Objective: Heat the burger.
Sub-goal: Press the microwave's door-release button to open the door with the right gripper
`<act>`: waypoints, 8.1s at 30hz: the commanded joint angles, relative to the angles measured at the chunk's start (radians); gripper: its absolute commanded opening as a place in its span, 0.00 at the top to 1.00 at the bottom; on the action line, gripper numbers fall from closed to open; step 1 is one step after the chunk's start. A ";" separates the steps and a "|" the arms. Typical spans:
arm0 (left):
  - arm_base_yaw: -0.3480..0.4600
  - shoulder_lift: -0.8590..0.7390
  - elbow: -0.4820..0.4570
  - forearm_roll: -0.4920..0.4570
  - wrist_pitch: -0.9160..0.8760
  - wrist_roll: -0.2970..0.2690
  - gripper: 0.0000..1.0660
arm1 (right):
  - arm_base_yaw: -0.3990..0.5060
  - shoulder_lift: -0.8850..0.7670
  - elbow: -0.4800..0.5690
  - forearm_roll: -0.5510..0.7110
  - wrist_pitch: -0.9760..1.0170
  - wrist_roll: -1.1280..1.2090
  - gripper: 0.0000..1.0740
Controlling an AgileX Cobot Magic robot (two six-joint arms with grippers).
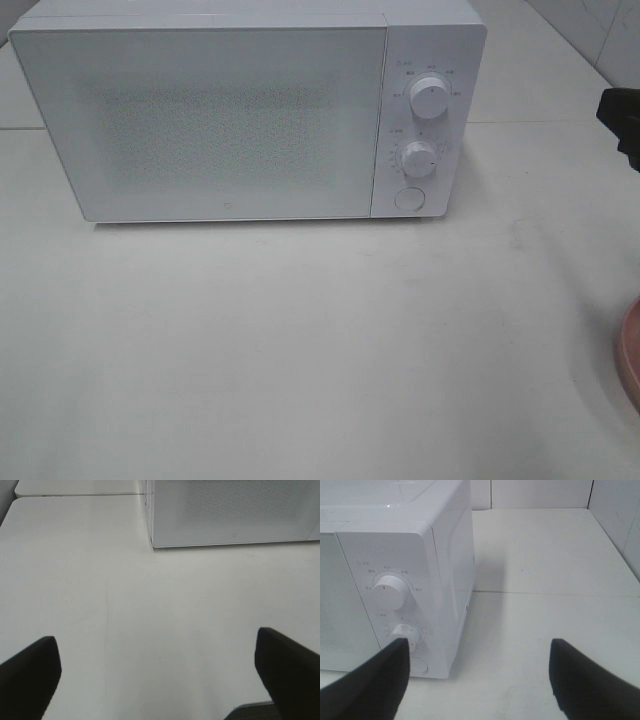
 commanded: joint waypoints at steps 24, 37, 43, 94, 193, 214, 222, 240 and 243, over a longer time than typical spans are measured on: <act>-0.002 -0.003 0.000 -0.006 -0.014 0.001 0.08 | 0.326 0.426 0.139 0.414 -0.654 -0.285 0.30; -0.002 -0.003 0.000 -0.006 -0.014 0.001 0.08 | 0.595 0.573 0.126 0.738 -0.860 -0.372 0.30; -0.002 -0.003 0.000 -0.006 -0.014 0.001 0.08 | 0.660 0.625 0.081 0.797 -0.881 -0.373 0.30; -0.002 -0.003 0.000 -0.006 -0.014 0.001 0.08 | 0.703 0.828 -0.025 0.884 -0.734 1.044 1.00; -0.002 -0.003 0.000 -0.006 -0.014 0.001 0.08 | 0.398 1.238 -0.662 0.733 -0.784 1.031 1.00; -0.002 -0.003 0.000 -0.006 -0.014 0.001 0.08 | 0.390 1.217 -0.642 0.711 -0.729 1.018 1.00; -0.002 -0.003 0.000 -0.006 -0.014 0.001 0.08 | 0.391 1.199 -0.628 0.710 -0.678 1.018 1.00; -0.002 -0.003 0.000 -0.006 -0.014 0.001 0.08 | 0.415 1.102 -0.481 0.711 -0.547 1.018 1.00; -0.002 -0.003 0.000 -0.006 -0.014 0.001 0.08 | 0.415 1.082 -0.454 0.707 -0.504 1.017 1.00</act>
